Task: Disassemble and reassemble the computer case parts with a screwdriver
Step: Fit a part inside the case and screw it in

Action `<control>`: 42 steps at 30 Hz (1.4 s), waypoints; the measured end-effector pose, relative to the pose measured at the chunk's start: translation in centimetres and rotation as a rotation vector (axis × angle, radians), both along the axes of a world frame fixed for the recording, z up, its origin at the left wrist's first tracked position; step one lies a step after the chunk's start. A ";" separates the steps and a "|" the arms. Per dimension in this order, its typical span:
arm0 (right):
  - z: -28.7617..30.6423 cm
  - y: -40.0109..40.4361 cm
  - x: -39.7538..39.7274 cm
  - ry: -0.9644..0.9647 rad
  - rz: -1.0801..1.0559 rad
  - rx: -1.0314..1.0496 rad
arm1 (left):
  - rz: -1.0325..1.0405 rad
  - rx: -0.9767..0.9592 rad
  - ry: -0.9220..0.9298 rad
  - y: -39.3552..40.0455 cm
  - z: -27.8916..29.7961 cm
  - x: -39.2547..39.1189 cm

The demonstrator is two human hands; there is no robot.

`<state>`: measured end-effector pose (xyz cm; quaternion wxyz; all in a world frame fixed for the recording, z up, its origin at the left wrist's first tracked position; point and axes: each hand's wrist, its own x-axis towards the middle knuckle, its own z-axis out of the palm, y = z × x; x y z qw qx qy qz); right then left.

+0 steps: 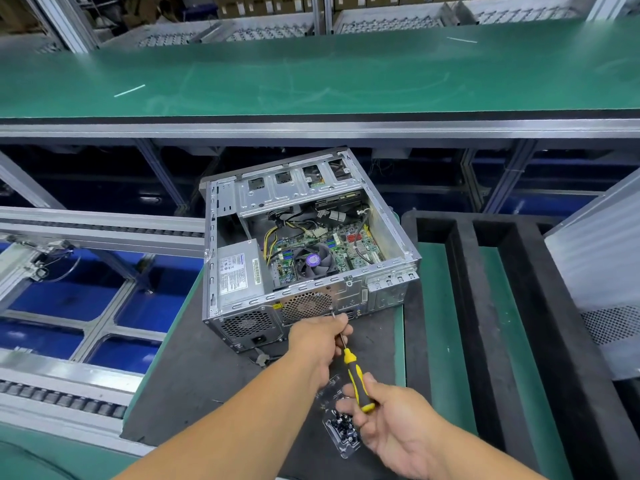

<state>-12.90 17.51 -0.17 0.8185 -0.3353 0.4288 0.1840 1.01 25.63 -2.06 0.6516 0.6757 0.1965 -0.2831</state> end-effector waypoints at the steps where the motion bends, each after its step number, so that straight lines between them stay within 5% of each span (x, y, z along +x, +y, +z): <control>1: 0.0 0.0 0.0 0.003 0.014 0.000 | 0.000 0.001 -0.003 0.1 0.0 0.0; 7: -0.3 0.0 -0.1 -0.048 0.078 -0.288 | 0.021 0.017 -0.008 -0.1 0.2 -0.2; 13: 0.2 -0.2 -0.1 0.028 -0.070 0.143 | -0.038 -0.100 0.136 0.5 0.7 0.5; 21: 0.1 0.2 0.0 -0.030 -0.005 -0.251 | -0.008 0.064 0.012 0.1 0.2 0.2; 27: 0.4 -0.1 0.1 0.038 -0.083 0.068 | 0.030 0.050 0.039 0.3 1.1 0.0; 34: 0.2 -0.2 0.3 -0.095 0.044 -0.434 | 0.040 0.060 0.031 -0.1 1.6 -0.2; 38: 0.5 -0.1 0.7 -0.016 -0.039 -0.203 | -0.182 0.129 -0.007 1.2 2.7 0.0; 42: 0.8 -0.3 0.8 0.013 -0.057 0.019 | -0.477 0.308 -0.239 4.9 4.1 -0.8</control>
